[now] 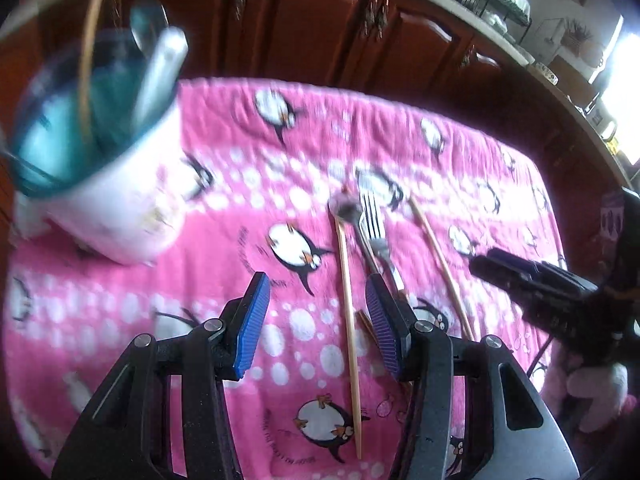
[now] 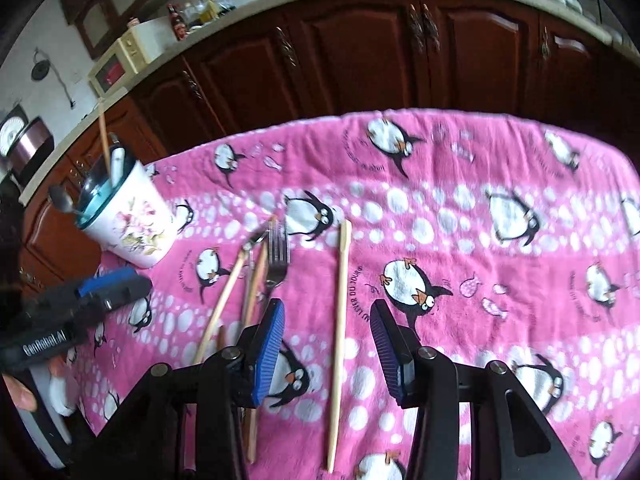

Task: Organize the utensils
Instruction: 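Grasp another wooden chopstick with the left gripper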

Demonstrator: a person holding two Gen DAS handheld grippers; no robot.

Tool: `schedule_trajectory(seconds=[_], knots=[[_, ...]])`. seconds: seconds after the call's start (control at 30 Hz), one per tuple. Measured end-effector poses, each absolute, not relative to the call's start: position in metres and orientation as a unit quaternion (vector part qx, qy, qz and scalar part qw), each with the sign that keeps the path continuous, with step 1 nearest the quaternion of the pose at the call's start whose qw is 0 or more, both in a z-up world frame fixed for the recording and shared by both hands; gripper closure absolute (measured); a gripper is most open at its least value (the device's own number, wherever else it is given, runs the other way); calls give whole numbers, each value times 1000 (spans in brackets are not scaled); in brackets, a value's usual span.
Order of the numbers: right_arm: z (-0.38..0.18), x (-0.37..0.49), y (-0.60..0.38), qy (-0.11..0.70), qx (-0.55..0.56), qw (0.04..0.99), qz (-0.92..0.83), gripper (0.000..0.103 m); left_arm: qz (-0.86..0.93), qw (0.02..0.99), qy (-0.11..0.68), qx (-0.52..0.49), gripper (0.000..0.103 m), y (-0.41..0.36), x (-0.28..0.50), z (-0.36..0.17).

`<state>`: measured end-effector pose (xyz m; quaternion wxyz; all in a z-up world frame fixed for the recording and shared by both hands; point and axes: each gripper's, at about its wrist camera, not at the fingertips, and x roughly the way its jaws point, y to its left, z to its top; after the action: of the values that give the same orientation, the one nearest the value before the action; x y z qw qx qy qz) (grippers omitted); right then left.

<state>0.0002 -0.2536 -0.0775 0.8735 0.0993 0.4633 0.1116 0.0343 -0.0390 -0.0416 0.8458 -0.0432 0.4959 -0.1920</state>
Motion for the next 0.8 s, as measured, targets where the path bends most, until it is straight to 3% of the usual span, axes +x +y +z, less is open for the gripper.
schedule_trajectory(seconds=[0.03,0.2,0.3,0.4,0.57,0.8], knots=[[-81,5,-255,468,106,870,113,67,-193,842,502,-48,54,-40,38,-47],[-95,37,-255,484,113,860,118,69,-206,829,517,-55,56,-53,60,-65],[-101,51,-258,491,118,854,121,69,-218,822,525,-36,64,-68,73,-70],[-105,63,-260,496,118,851,125,69,-214,818,534,-1,83,-84,87,-79],[-108,77,-255,498,110,849,137,70,-212,818,534,31,90,-104,107,-84],[-114,98,-236,513,40,849,122,92,-219,811,541,39,95,-105,114,-83]])
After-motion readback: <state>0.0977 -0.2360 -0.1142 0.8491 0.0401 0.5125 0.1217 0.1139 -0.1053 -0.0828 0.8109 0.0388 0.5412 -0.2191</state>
